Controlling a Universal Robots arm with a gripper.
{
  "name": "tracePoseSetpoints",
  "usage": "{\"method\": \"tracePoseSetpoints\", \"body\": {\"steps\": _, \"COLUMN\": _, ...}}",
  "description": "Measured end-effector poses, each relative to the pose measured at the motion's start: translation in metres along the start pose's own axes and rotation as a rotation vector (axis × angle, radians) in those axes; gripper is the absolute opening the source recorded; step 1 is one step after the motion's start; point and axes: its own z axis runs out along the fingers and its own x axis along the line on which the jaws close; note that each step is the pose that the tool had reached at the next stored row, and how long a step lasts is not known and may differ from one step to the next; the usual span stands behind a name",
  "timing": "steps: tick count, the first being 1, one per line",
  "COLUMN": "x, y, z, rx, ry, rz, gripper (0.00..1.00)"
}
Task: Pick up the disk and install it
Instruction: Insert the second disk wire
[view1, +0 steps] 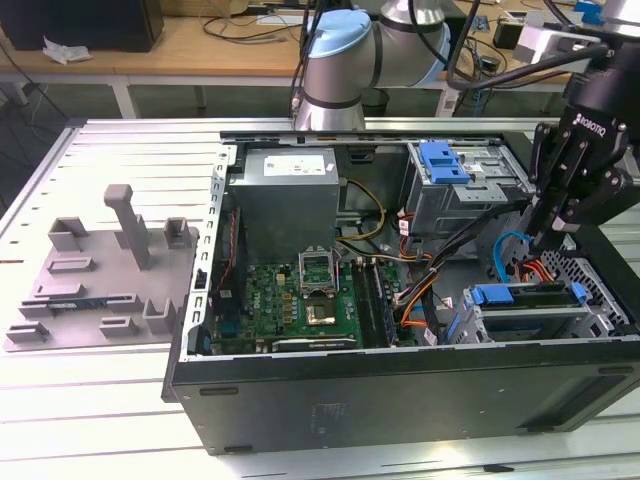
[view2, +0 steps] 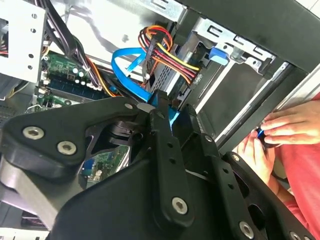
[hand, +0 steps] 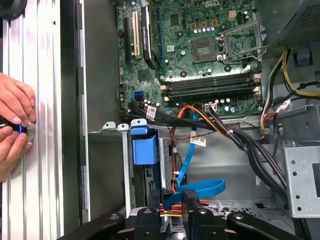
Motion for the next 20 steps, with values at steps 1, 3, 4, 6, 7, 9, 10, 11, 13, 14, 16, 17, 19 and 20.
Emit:
{"method": "tracePoseSetpoints", "body": {"steps": 1, "x": -0.0001, "y": 0.0001, "z": 0.0005, "rx": 0.0036, "ry": -0.0004, "rz": 0.001, "gripper": 0.31}}
{"method": "tracePoseSetpoints", "body": {"steps": 3, "x": -0.0002, "y": 0.0006, "z": 0.0013, "rx": 0.0102, "ry": -0.0013, "rz": 0.002, "gripper": 0.31}}
{"method": "tracePoseSetpoints", "body": {"steps": 4, "x": -0.0002, "y": 0.0013, "z": 0.0017, "rx": 0.0146, "ry": -0.0016, "rz": 0.003, "gripper": 0.31}}
{"method": "tracePoseSetpoints", "body": {"steps": 6, "x": 0.0, "y": 0.0046, "z": 0.0024, "rx": 0.0218, "ry": -0.0023, "rz": 0.005, "gripper": 0.31}}
{"method": "tracePoseSetpoints", "body": {"steps": 7, "x": 0.0, "y": 0.0058, "z": 0.0027, "rx": 0.0238, "ry": -0.0025, "rz": 0.005, "gripper": 0.31}}
{"method": "tracePoseSetpoints", "body": {"steps": 9, "x": 0.0002, "y": 0.008, "z": 0.0035, "rx": 0.0314, "ry": -0.0034, "rz": 0.007, "gripper": 0.31}}
{"method": "tracePoseSetpoints", "body": {"steps": 10, "x": 0.0001, "y": 0.0082, "z": 0.0036, "rx": 0.0377, "ry": -0.0038, "rz": 0.008, "gripper": 0.31}}
{"method": "tracePoseSetpoints", "body": {"steps": 11, "x": 0.0001, "y": 0.0083, "z": 0.0038, "rx": 0.0444, "ry": -0.0046, "rz": 0.01, "gripper": 0.23}}
{"method": "tracePoseSetpoints", "body": {"steps": 13, "x": 0.0001, "y": 0.0087, "z": 0.004, "rx": 0.0488, "ry": -0.005, "rz": 0.01, "gripper": 0.17}}
{"method": "tracePoseSetpoints", "body": {"steps": 14, "x": 0.0001, "y": 0.0091, "z": 0.0042, "rx": 0.051, "ry": -0.0053, "rz": 0.011, "gripper": 0.16}}
{"method": "tracePoseSetpoints", "body": {"steps": 16, "x": 0.0001, "y": 0.0111, "z": 0.0046, "rx": 0.0521, "ry": -0.0053, "rz": 0.011, "gripper": 0.16}}
{"method": "tracePoseSetpoints", "body": {"steps": 17, "x": 0.0003, "y": 0.0125, "z": 0.0049, "rx": 0.0528, "ry": -0.0054, "rz": 0.011, "gripper": 0.16}}
{"method": "tracePoseSetpoints", "body": {"steps": 19, "x": 0.0024, "y": 0.0157, "z": 0.0057, "rx": 0.0607, "ry": -0.0072, "rz": 0.013, "gripper": 0.16}}
{"method": "tracePoseSetpoints", "body": {"steps": 20, "x": 0.0037, "y": 0.017, "z": 0.0061, "rx": 0.0707, "ry": -0.0097, "rz": 0.015, "gripper": 0.16}}
